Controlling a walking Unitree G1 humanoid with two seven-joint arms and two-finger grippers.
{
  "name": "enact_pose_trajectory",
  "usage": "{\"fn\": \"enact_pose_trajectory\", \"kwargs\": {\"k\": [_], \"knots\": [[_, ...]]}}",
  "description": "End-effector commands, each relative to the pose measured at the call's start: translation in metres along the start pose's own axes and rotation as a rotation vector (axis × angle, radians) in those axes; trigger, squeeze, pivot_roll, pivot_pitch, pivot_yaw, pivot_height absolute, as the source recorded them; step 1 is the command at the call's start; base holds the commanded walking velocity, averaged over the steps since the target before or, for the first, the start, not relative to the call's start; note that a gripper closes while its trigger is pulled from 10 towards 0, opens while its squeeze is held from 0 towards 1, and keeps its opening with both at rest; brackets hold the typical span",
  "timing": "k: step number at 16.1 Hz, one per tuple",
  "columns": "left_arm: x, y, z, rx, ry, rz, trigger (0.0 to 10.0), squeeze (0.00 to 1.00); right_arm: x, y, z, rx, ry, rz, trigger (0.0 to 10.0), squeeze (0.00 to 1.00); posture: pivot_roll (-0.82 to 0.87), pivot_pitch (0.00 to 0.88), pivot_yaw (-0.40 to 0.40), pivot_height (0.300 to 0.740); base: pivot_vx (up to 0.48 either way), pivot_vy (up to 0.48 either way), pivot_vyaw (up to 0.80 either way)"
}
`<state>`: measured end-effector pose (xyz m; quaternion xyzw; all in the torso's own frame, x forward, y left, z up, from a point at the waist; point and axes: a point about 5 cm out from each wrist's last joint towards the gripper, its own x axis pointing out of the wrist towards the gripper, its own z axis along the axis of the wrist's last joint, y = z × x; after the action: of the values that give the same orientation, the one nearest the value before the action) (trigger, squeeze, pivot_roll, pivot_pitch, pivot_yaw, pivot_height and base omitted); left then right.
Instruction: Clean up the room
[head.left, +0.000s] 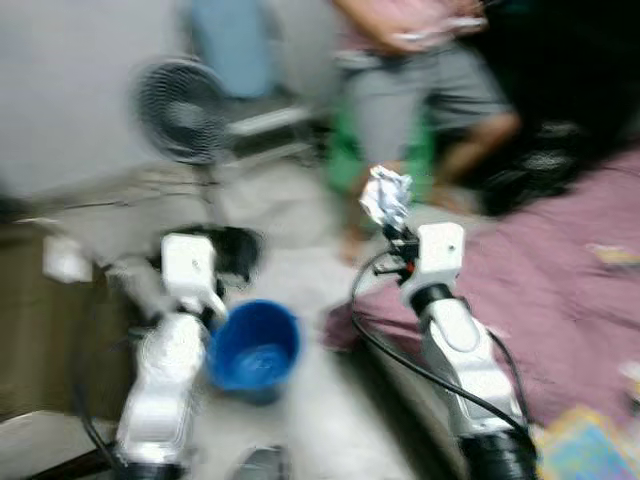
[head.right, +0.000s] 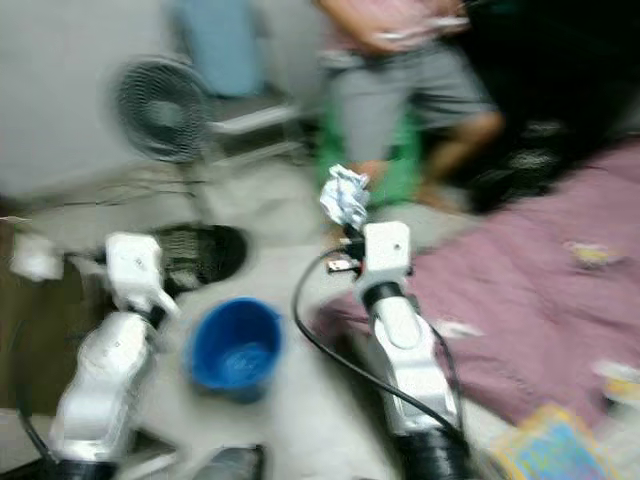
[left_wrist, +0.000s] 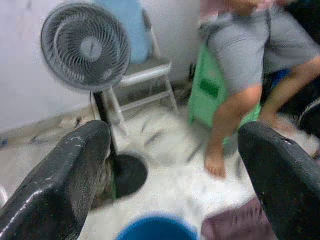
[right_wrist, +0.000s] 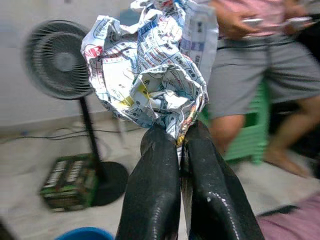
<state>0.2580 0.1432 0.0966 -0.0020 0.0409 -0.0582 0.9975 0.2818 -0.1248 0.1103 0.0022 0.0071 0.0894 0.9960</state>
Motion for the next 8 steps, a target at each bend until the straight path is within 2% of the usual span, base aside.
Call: {"fn": "enact_pose_trajectory", "kwargs": {"k": [1,3,5,8], "knots": [[0.001,0.003,0.0,-0.004,0.013,0.011,10.0,0.0,0.0,-0.003,0.002,0.003,-0.016,-0.023,10.0,0.0,-0.04,0.0,0.06,0.74,0.0,0.0,0.8],[0.006,0.004,0.002,0.005,-0.005,0.017,10.0,0.0,-0.001,-0.012,-0.002,0.01,0.0,-0.064,10.0,0.0,-0.04,0.0,0.061,0.74,0.0,0.0,0.8],[0.009,0.003,0.006,0.006,-0.023,0.017,10.0,0.0,-0.001,-0.014,-0.004,0.006,0.009,-0.065,10.0,0.0,-0.02,0.0,0.018,0.74,0.0,0.0,0.73],[0.002,0.007,0.004,0.011,-0.024,0.048,10.0,0.0,0.001,-0.013,-0.009,0.012,0.034,-0.047,10.0,0.0,0.03,0.0,-0.027,0.74,0.0,0.0,0.0]]}}
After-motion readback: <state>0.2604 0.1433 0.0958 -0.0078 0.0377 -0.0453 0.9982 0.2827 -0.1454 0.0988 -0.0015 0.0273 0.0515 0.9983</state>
